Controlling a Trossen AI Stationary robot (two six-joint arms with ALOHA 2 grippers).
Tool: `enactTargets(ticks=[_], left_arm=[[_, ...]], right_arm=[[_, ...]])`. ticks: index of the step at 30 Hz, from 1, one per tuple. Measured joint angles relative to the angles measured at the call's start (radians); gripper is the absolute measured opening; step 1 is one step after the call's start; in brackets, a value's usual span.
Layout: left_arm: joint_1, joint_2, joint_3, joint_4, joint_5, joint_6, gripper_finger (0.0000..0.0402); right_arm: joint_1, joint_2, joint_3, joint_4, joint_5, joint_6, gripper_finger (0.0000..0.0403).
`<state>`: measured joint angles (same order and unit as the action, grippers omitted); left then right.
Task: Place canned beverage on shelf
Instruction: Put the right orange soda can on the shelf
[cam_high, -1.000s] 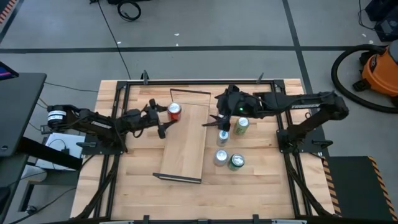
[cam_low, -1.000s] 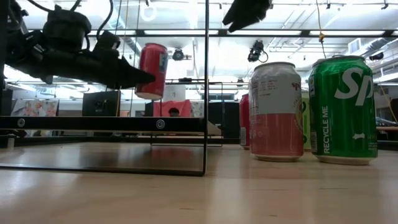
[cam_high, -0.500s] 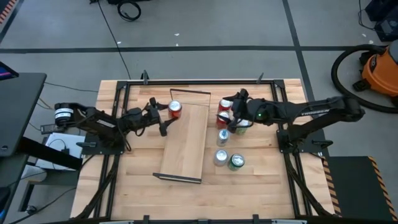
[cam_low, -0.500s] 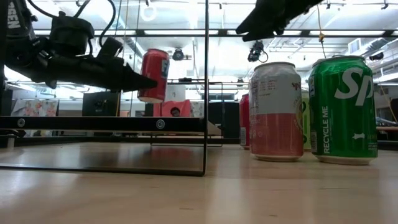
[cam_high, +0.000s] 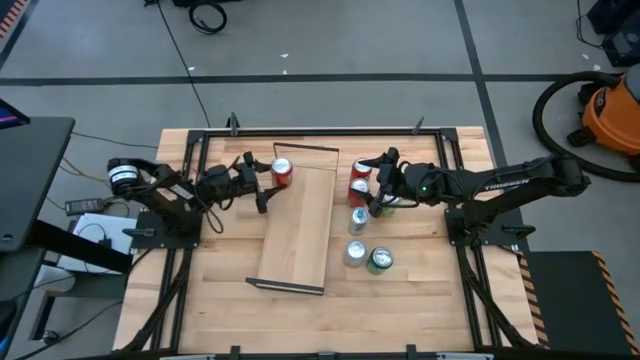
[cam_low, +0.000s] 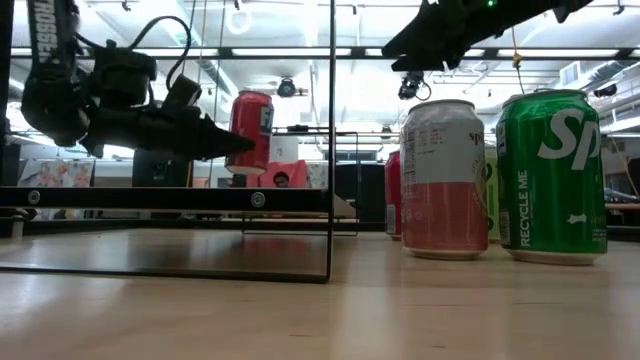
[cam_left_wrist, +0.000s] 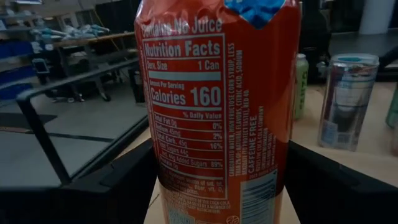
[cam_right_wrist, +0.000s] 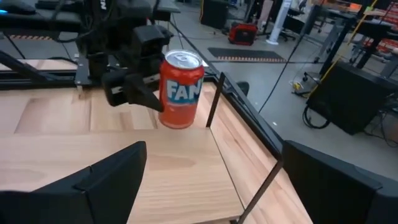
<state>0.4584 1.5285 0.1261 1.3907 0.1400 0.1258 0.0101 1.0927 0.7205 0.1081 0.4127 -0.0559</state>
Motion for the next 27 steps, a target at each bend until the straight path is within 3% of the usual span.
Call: enactTargets(ticks=[10, 19, 27], left_arm=[[0.106, 0.172, 0.089, 0.029, 0.227, -0.021, 0.0302], [0.158, 0.316, 0.092, 0.174, 0.258, -0.034, 0.0302], [0.161, 0.356, 0.112, 0.180, 0.277, -0.032, 0.0302]], right_arm=[[0.000, 0.000, -0.002, 0.013, -0.040, 0.001, 0.0385], [0.003, 0.002, -0.002, -0.008, -0.041, 0.027, 0.0385], [0.014, 0.002, -0.002, -0.012, -0.048, 0.038, 0.0385]])
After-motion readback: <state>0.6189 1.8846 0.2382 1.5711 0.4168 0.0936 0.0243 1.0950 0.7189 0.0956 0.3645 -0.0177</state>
